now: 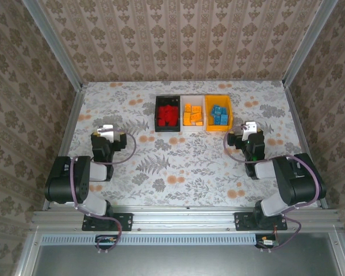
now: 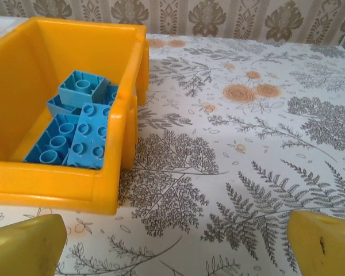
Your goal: Sort the legos into containers by color
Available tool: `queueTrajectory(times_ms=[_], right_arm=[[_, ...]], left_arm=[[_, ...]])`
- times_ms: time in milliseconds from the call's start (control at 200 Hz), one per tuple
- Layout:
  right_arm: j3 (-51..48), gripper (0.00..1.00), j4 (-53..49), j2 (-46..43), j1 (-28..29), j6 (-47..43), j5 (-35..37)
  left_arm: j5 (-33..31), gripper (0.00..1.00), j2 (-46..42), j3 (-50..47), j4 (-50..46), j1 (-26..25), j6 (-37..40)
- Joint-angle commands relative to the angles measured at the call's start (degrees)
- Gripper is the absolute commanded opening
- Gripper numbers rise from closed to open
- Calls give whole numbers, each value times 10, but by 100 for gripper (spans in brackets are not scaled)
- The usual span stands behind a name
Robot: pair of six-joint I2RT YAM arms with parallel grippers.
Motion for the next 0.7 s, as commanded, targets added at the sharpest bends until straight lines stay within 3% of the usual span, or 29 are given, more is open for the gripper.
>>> queueTrajectory(times_ms=[0,85,335,500,695], right_arm=[[-10,100,64,5,-3,3,-19],[-7,100,57,4,-4,5,-18],[21,100,7,5,-8,22,16],[45,100,-37,7,-12,53,79],[45,100,-37,7,-12,54,78]], left_arm=[[-19,100,3,34,-39,9,-1],[-13,100,2,65,-103,15,-8],[-5,100,2,65,-99,19,-9],[-6,100,2,64,-99,19,-9],[-6,100,2,64,-98,18,-8]])
